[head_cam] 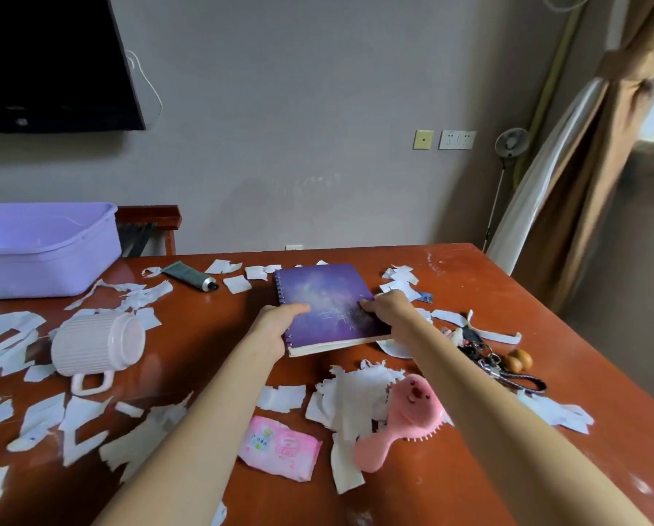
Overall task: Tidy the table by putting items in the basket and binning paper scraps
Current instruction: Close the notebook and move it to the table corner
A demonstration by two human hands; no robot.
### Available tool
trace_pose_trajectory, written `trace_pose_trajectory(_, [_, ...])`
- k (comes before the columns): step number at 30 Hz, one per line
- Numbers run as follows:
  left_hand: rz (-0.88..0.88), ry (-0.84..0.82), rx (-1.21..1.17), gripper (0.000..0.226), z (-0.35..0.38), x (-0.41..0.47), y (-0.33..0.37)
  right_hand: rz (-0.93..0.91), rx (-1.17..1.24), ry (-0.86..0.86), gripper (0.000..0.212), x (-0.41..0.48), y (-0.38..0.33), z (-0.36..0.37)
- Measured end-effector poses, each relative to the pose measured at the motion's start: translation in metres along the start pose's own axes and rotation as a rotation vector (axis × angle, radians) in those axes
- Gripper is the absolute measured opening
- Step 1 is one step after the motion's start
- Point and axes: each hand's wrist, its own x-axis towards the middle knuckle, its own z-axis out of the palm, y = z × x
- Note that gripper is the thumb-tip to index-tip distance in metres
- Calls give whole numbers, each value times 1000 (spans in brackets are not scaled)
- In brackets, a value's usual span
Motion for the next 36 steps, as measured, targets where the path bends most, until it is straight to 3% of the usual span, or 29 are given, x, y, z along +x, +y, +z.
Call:
trace_pose_trajectory(2, [13, -23, 23, 15, 21, 2, 0, -3, 8, 38, 37, 4, 10, -20])
trace_pose_trajectory(6, [24, -107, 59, 14, 66, 5, -1, 32, 60, 108, 22, 12, 27, -61])
trace_pose_trajectory(9, [37, -178, 104, 10, 107, 10, -4, 52, -2, 165, 43, 21, 44, -96])
trace_pose_trajectory(14, [22, -273, 189, 14, 178, 23, -13, 95, -105, 262, 45, 35, 70, -153])
trace_pose_trajectory(16, [21, -299, 228, 22, 203, 26, -14, 107, -93, 296, 40, 44, 79, -174])
trace_pose_trajectory(18, [16, -343, 232, 16, 227, 26, -15, 126, -37, 331, 23, 52, 88, -191])
trace_pose_trajectory(20, [10, -377, 248, 11, 249, 29, -17, 140, -7, 358, 20, 63, 97, -208])
trace_pose_trajectory(23, [-29, -411, 292, 27, 272, 31, -20, 132, 8, 386, 34, 76, 108, -230])
trace_pose_trajectory(30, [-108, -502, 392, 27, 315, 38, -31, 146, 51, 467, 27, 95, 126, -261])
trace_pose_trajectory(34, [-106, -486, 460, 9, 322, 39, -35, 160, 49, 482, 25, 102, 136, -263])
trace_pose_trajectory(36, [-41, -476, 516, 22, 324, 39, -38, 161, 54, 486, 25, 105, 139, -265])
